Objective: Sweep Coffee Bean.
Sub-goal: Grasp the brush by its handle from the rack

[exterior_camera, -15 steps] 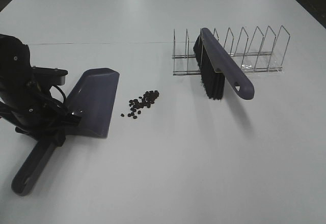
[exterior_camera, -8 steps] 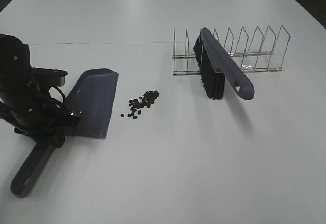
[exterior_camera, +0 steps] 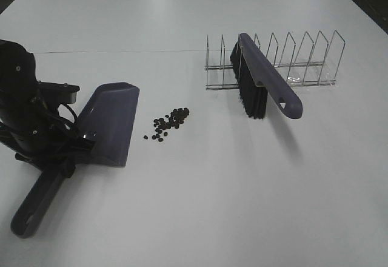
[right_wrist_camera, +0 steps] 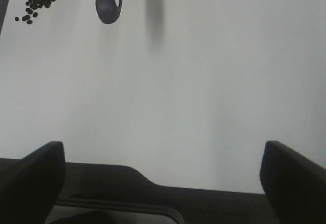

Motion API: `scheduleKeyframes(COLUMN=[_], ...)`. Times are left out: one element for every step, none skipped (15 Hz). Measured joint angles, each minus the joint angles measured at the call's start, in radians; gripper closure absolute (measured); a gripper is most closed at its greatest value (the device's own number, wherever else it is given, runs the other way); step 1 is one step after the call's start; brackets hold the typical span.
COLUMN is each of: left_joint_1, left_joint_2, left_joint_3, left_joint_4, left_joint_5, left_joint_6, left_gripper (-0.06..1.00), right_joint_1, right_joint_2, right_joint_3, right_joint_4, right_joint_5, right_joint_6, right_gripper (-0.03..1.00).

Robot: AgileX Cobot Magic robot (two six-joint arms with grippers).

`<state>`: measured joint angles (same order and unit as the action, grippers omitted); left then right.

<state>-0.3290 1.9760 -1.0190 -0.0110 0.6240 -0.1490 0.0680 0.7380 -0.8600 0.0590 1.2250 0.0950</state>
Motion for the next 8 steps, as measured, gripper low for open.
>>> scheduleKeyframes(left_joint_1=[0.0, 0.0, 0.0, 0.0, 0.0, 0.0, 0.0, 0.0], left_joint_2=[0.0, 0.0, 0.0, 0.0, -0.001, -0.001, -0.001, -0.001], left_joint_3=[-0.001, -0.001, -0.001, -0.001, -0.001, -0.001, -0.001, -0.001], left_joint_4=[0.0, 0.0, 0.0, 0.0, 0.0, 0.0, -0.001, -0.002], left_joint_5=[0.011, 0.018, 0.025, 0.038, 0.05, 0.065, 0.073, 0.079], left_joint_6=[0.0, 0.0, 0.0, 0.0, 0.0, 0.0, 0.0, 0.0], left_gripper=[0.62, 0.62, 0.62, 0.62, 0.62, 0.62, 0.62, 0.62], right_joint_1=[0.0, 0.0, 0.0, 0.0, 0.0, 0.0, 0.0, 0.0], right_joint_2=[0.128, 0.232, 0.365, 0.491, 0.594, 0.687, 0.779, 0.856], right_joint_3=[-0.065, -0.124, -0.19, -0.247, -0.312, -0.369, -0.421, -0.472], right_joint_4=[0.005, 0.007, 0.007, 0.007, 0.007, 0.007, 0.007, 0.007], right_joint_5=[0.0, -0.002, -0.003, -0.003, -0.004, -0.005, -0.005, -0.005], right_joint_6=[-0.001, -0.002, -0.004, -0.027, -0.051, -0.068, -0.084, -0.095], right_gripper=[0.01, 0.01, 0.01, 0.01, 0.01, 0.01, 0.01, 0.01])
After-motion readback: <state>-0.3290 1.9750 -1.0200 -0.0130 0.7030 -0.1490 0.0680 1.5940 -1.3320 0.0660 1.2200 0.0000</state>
